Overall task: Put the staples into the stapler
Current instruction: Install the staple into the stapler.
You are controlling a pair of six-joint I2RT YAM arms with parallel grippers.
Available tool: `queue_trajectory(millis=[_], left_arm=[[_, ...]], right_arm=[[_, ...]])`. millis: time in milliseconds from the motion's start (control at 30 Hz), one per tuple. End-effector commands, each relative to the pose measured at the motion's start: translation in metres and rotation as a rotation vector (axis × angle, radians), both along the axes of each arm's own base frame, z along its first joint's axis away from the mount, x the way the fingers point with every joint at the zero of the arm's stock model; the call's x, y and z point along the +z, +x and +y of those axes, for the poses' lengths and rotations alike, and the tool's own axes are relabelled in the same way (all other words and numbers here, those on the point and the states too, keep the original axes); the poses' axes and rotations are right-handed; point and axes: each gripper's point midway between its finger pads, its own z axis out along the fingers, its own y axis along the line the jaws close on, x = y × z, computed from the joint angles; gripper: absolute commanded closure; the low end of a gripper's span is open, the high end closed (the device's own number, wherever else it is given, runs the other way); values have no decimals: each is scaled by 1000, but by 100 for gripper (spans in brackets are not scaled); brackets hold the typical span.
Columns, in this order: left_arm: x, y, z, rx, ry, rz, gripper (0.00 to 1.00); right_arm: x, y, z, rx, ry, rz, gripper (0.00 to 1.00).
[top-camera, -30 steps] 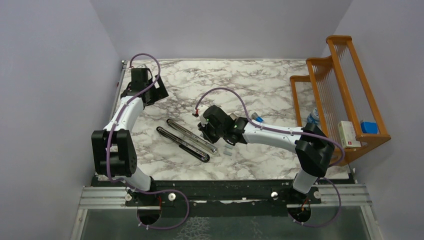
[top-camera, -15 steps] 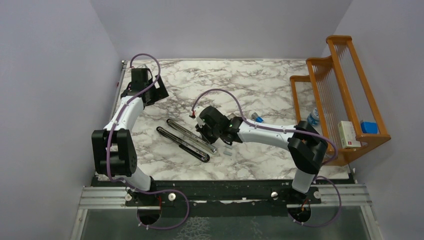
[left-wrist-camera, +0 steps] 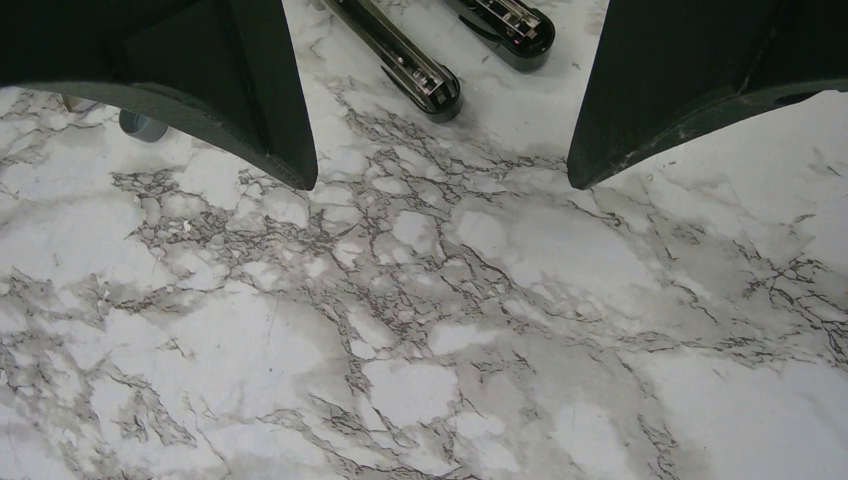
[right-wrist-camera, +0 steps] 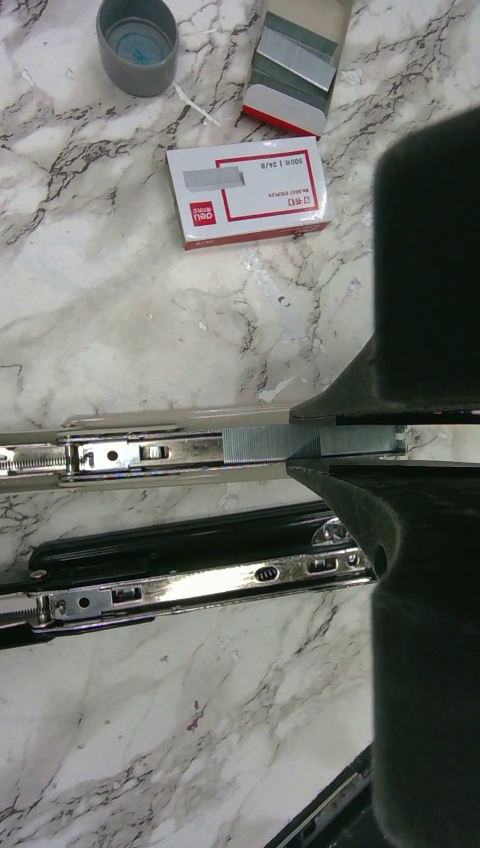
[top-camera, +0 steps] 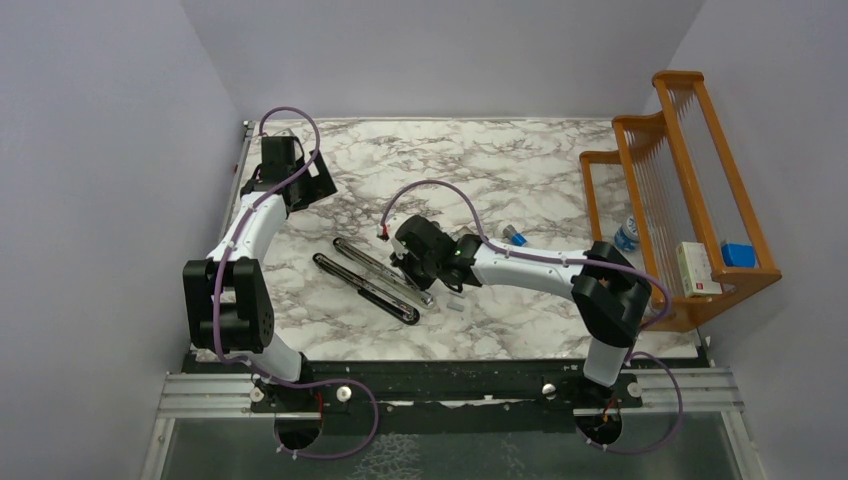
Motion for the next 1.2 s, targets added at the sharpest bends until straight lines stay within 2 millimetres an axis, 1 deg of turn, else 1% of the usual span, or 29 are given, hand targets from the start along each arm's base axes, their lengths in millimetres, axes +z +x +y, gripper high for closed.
queue_trajectory(millis=[0, 233, 433, 733, 1000, 1167], left_arm=[[0, 4, 1, -9, -7, -17, 1], [0, 4, 1, -10, -9, -15, 1], [-1, 5, 1, -8, -15, -13, 1], [-2, 5, 1, -8, -18, -12, 1], [-2, 4, 1, -7, -22, -11, 1], [-1, 4, 1, -8, -23, -13, 1]], right_arm=[[-6, 1, -1, -17, -42, -5, 85], [-11, 1, -2, -21, -62, 3, 85], [-13, 0, -1, -22, -62, 8, 85], [-2, 2, 3, -15, -32, -9, 85], [-1, 2, 2, -16, -36, -14, 85], [-3, 1, 2, -10, -51, -11, 85]])
